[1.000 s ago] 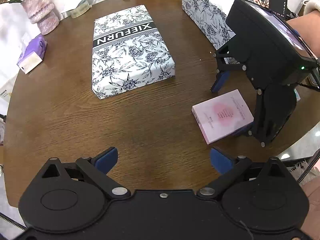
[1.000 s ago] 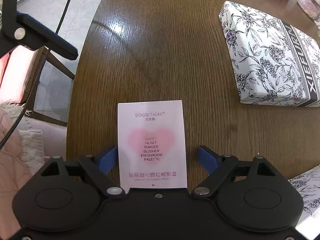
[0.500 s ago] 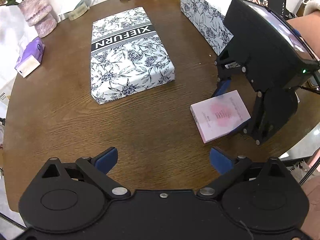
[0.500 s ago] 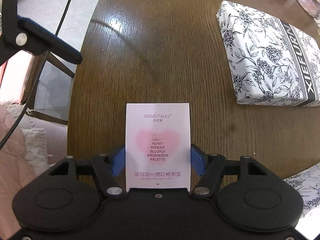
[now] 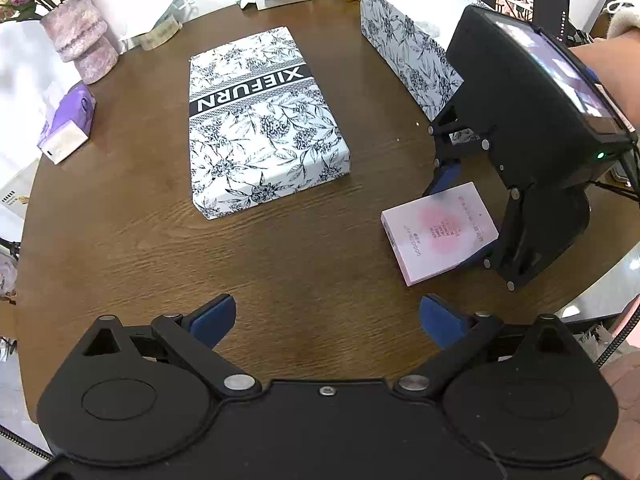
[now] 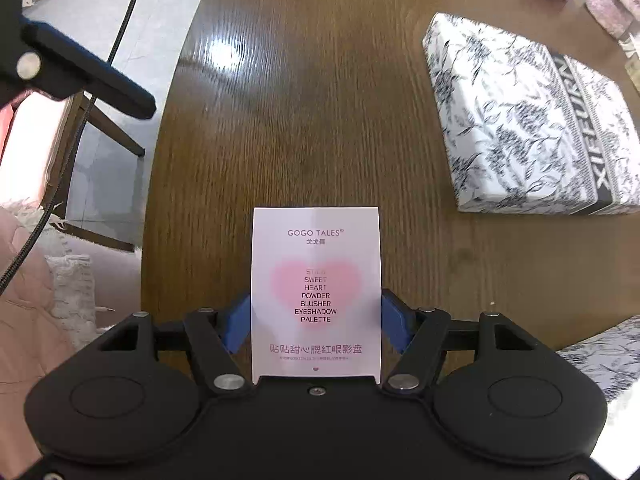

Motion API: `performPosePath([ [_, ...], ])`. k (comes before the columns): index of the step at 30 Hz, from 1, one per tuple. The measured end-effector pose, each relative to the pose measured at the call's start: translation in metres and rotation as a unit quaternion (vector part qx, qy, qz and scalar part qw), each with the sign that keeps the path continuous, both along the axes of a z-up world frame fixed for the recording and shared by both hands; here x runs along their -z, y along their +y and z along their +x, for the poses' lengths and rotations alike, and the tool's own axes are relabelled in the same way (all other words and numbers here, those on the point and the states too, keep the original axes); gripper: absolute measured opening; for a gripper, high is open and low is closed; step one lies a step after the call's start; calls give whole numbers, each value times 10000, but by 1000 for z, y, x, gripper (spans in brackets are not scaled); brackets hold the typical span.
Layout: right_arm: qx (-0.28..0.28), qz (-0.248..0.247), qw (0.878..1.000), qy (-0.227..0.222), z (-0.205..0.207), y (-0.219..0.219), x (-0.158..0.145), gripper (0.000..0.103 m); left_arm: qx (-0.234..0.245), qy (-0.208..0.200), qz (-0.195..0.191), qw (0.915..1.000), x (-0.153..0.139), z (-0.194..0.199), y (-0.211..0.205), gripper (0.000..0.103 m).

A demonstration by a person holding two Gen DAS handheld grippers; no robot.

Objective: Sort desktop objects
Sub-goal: 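Carry the pink palette box with the right tool over the open floral box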

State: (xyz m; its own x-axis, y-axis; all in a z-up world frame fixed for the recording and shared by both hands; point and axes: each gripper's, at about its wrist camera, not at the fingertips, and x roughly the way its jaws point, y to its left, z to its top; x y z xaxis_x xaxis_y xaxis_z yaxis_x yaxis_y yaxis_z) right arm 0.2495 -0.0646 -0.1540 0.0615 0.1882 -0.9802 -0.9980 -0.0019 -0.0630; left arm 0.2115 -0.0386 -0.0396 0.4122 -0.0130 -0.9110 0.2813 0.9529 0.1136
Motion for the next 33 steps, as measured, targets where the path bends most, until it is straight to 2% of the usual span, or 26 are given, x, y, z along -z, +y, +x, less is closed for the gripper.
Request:
performPosePath([
  [12,-27,199,9989,-434,1,-8,-49,69,147,-316,41,9994,-42,0,-15,100],
  [22,133,537,9962,-676,9,-32,-108,69,278,-610,82,9977,-81,15,-39,100],
  [26,343,672,9954,-597,23,-42,-122,69,393,-632,61,9972,-90,23,-51,100],
  [33,605,824,9916,-787,42,-68,-146,69,642,-753,66,9951,-107,41,-77,100],
])
